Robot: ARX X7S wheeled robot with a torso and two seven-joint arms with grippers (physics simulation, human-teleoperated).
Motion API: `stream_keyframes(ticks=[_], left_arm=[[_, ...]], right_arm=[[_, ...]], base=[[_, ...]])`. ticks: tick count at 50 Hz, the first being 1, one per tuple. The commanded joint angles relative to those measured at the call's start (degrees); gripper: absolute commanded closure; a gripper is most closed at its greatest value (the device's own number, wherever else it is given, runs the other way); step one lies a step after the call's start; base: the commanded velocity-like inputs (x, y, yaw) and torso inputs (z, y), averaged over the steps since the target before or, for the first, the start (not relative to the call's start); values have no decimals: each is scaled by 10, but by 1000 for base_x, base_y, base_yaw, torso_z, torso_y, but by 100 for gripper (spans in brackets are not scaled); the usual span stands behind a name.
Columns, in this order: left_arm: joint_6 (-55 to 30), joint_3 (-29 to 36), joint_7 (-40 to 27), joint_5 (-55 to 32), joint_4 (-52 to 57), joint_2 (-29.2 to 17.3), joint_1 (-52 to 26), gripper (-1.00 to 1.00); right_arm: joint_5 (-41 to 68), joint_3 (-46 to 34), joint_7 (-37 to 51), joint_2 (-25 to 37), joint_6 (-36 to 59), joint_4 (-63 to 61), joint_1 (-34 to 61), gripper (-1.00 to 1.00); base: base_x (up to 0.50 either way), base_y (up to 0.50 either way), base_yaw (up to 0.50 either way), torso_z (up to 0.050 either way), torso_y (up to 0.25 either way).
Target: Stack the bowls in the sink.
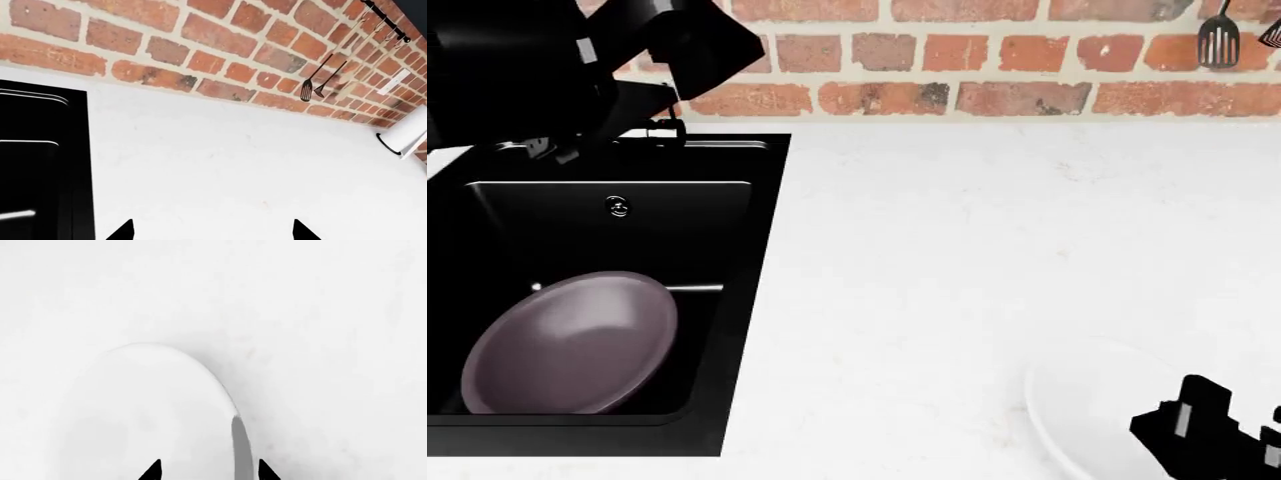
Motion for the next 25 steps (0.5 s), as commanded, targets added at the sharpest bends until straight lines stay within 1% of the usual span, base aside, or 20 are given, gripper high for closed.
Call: stream_keyframes(ticks=[1,5,11,16,25], left_arm=[[1,2,3,3,-1,-1,0,-100],[1,4,2,3,-1,1,-1,-100],[3,5,1,3,0,2,-4,-100],[5,4,-1,1,3,-1,-5,-100],[9,3,-2,-2,8,-4,-7,-100]], right_arm=[[-29,-29,-19,-6,0,-2,-10,100],[-34,-35,-27,5,-10,-3,-3,100],[-15,-14,-29,31,-11,8,22,100],[5,8,-18,38,2,14,41,100],[21,20,-27,70,-7,19,62,100]], base=[[0,0,0,0,0],[0,0,0,0,0],[0,0,0,0,0],[0,0,0,0,0],[0,0,0,0,0]])
